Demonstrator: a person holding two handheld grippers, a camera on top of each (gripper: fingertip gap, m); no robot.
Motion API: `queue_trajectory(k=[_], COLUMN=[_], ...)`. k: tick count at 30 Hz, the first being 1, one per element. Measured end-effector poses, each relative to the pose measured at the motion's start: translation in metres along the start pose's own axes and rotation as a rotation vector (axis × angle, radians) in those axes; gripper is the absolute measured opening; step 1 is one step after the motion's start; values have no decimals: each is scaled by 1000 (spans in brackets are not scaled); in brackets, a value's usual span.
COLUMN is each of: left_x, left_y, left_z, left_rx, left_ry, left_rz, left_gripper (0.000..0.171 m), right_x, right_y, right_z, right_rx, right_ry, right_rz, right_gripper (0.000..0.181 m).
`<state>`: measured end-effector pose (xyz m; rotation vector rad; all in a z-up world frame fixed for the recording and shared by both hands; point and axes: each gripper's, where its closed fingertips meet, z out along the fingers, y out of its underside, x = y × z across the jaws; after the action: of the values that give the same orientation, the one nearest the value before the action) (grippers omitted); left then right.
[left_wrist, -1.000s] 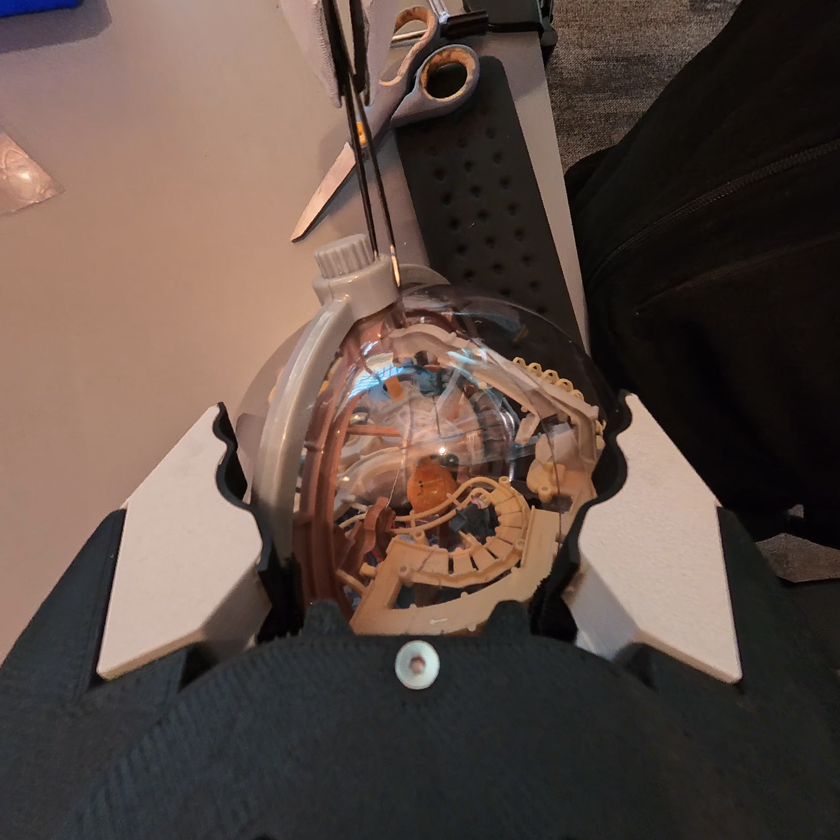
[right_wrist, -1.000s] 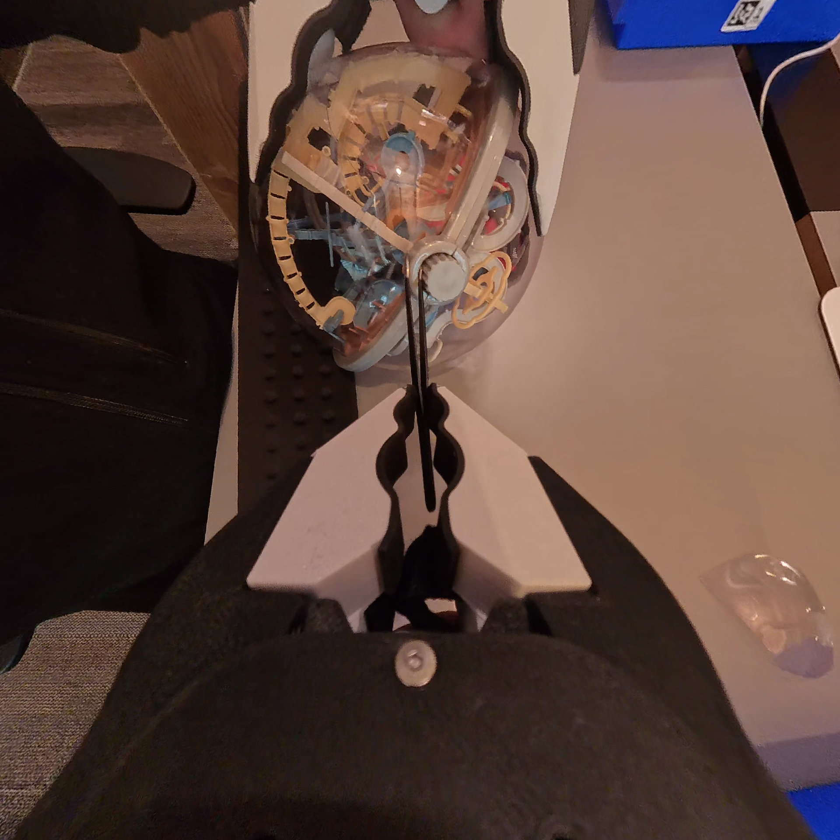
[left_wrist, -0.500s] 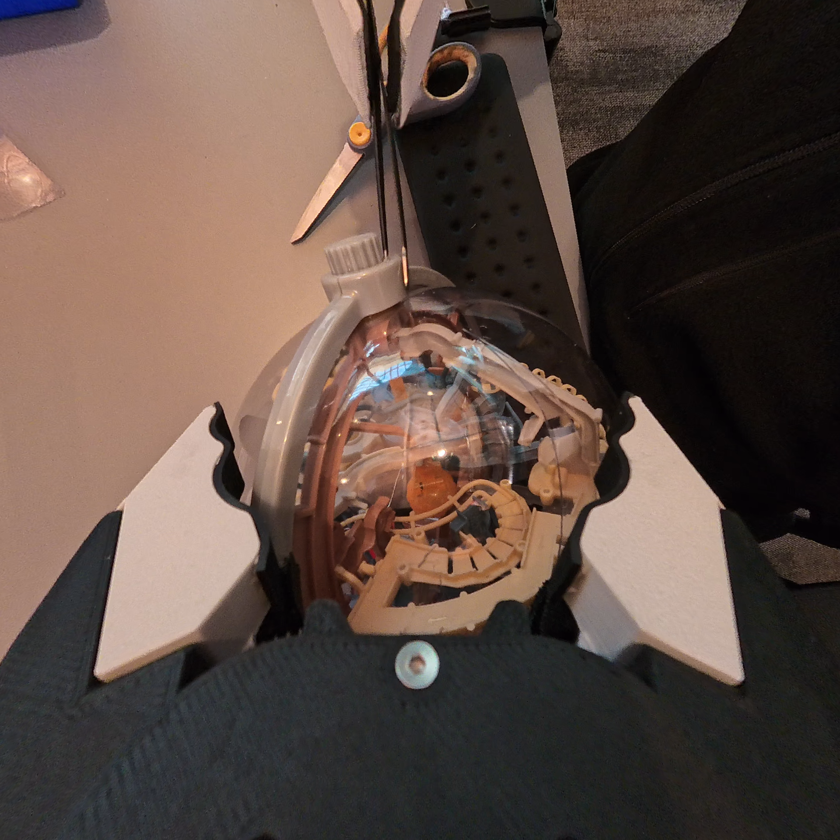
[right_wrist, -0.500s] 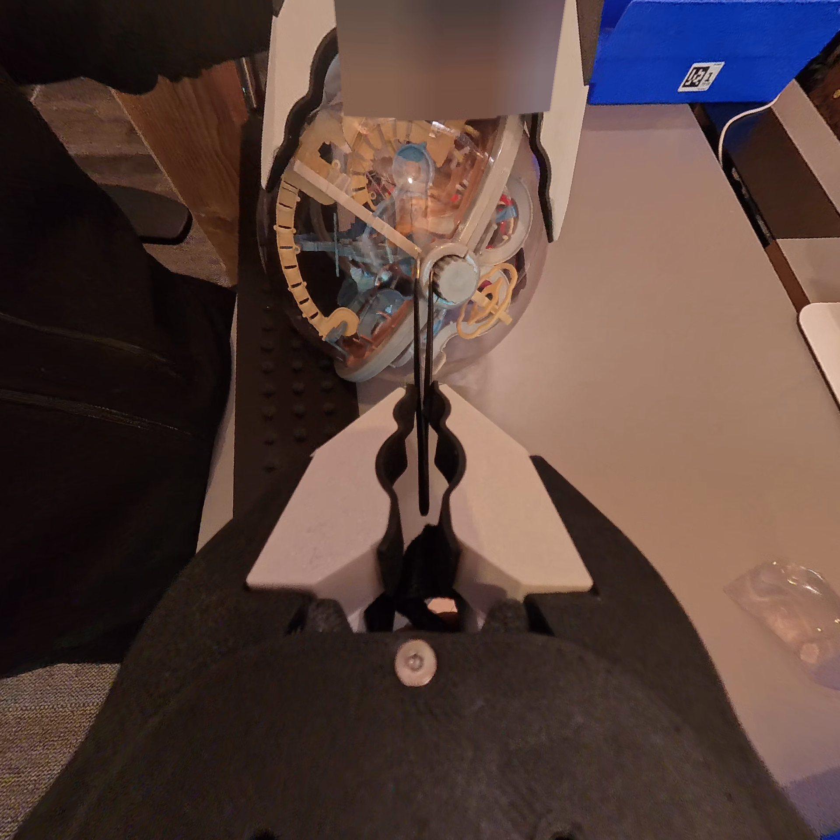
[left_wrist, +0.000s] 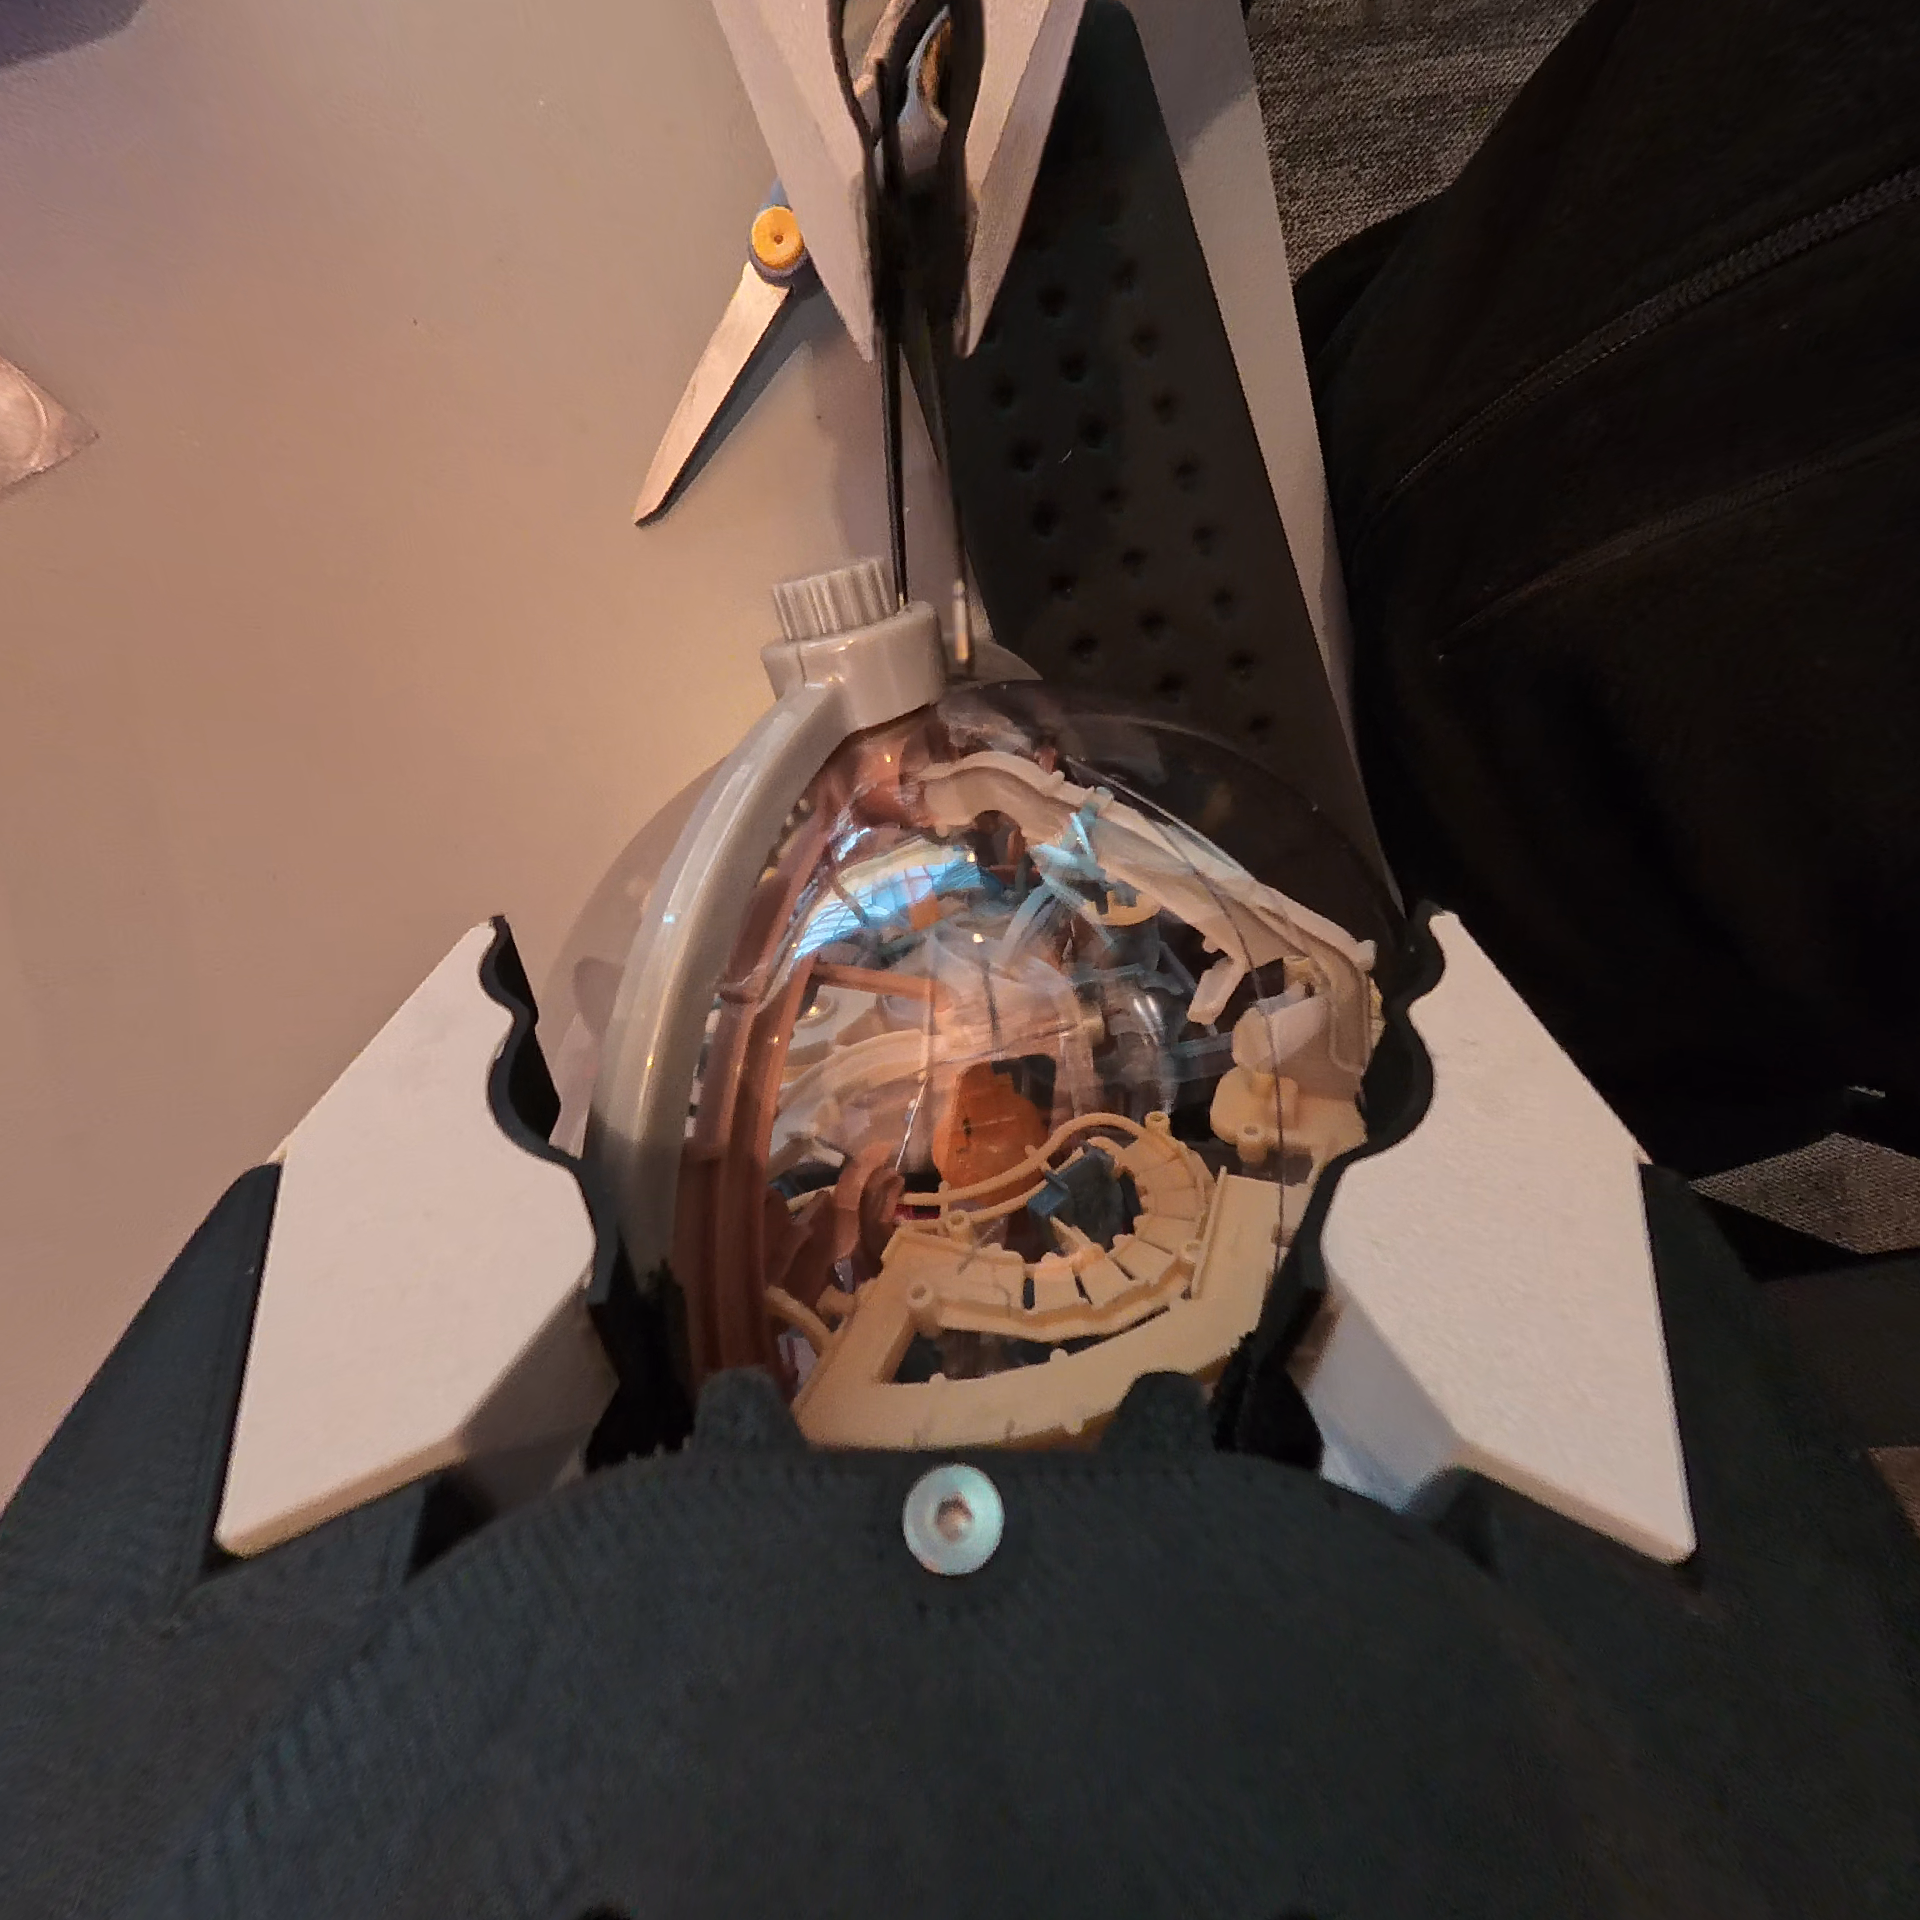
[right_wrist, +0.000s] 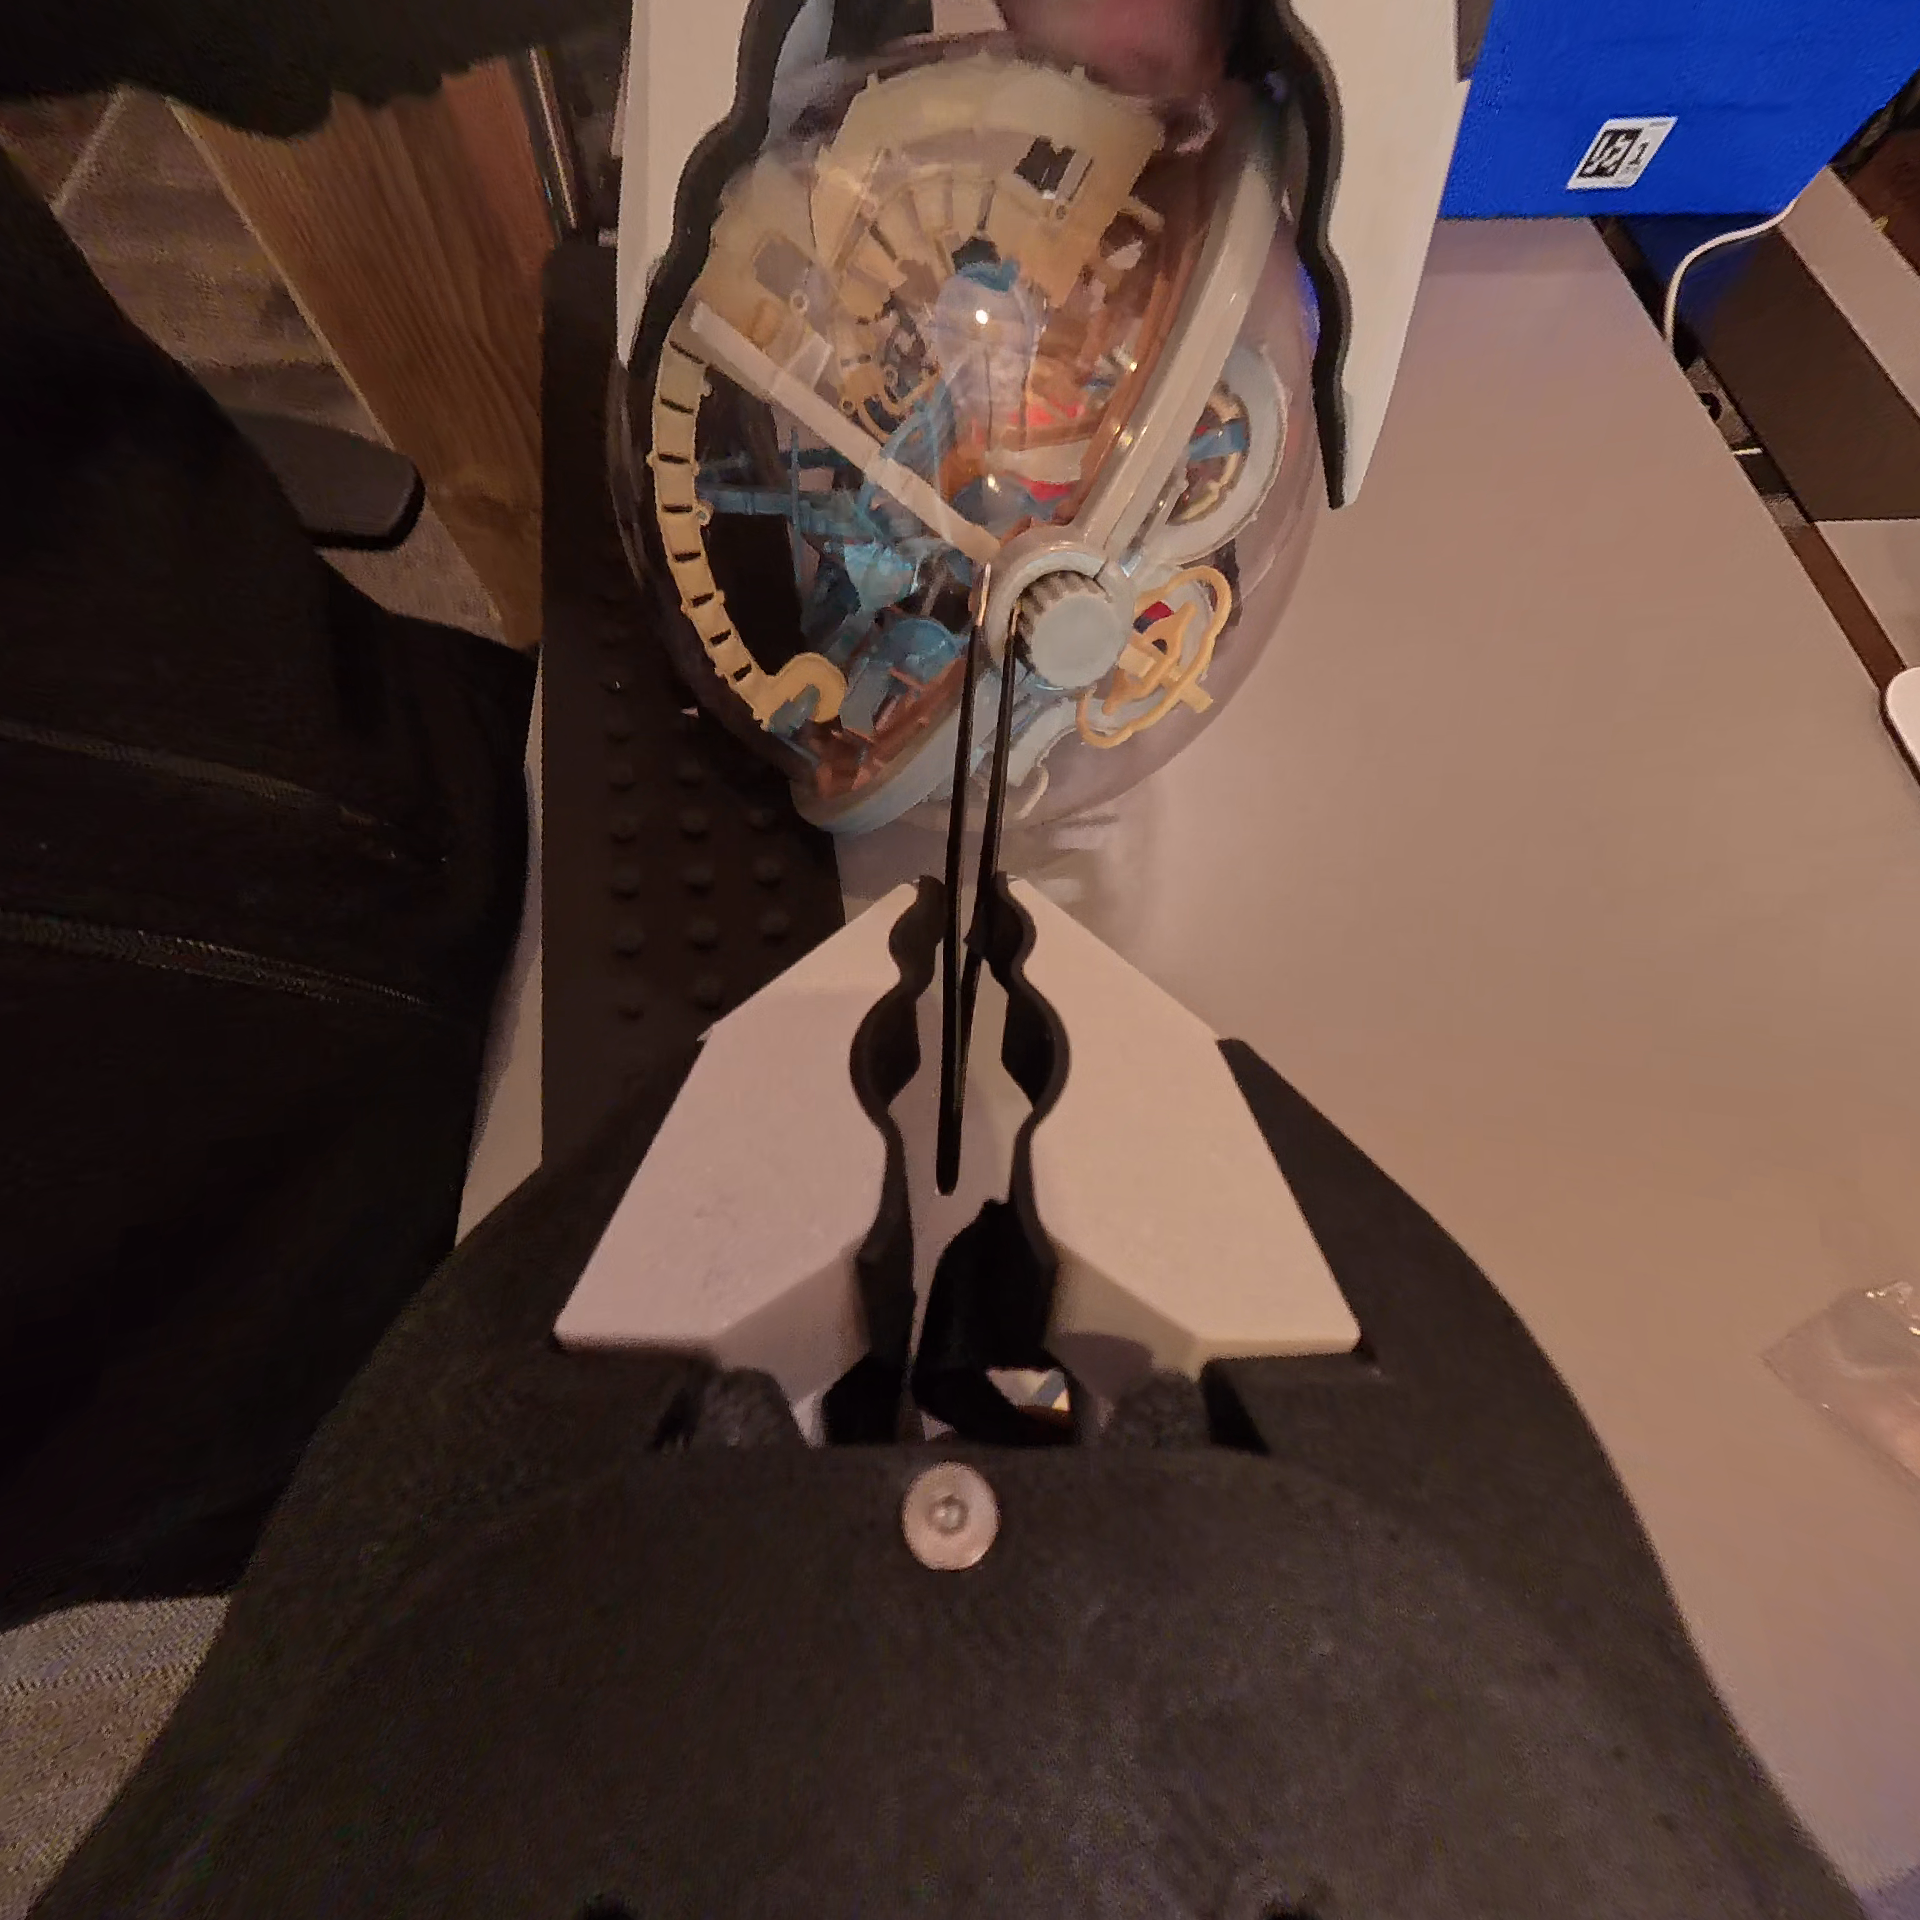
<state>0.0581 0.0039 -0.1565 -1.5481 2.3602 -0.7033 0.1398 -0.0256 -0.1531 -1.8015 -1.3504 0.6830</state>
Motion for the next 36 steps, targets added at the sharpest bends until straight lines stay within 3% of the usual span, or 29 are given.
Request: queue_trajectory(k=[1, 5, 8, 12, 15, 20, 25, 28, 36], left_x=[1, 1, 2, 2, 2, 3, 3, 4, 5], left_y=[-1, -1, 0, 1, 1, 2, 2, 4, 3], left_z=[1, 1, -1, -2, -2, -4, -4, -5, -14], left_rx=[-9, -19, -18, -6, -2, 6, -2, -10, 10], left_ry=[-4, 1, -2, -3, -4, -1, 4, 6, -7], left_rz=[5, 11, 19, 25, 27, 35, 41, 46, 75], left_gripper=[154, 154, 154, 155, 155, 155, 155, 155, 149], right_x=[-1, -1, -1, -4, -12, -24, -25, -23, -14], right_y=[0, -3, 8, 61, 101, 153, 191, 189, 174], right_z=[-1, -19, -45, -76, -83, -84, -64, -64, -76], right_rx=[2, 23, 39, -94, -225, -410, -551, -520, -391], right_ry=[-3, 33, 95, 202, 273, 303, 248, 232, 318], right_rz=[16, 89, 148, 287, 348, 430, 513, 531, 484], right_gripper=[9, 50, 62, 69, 70, 45, 34, 24, 22])
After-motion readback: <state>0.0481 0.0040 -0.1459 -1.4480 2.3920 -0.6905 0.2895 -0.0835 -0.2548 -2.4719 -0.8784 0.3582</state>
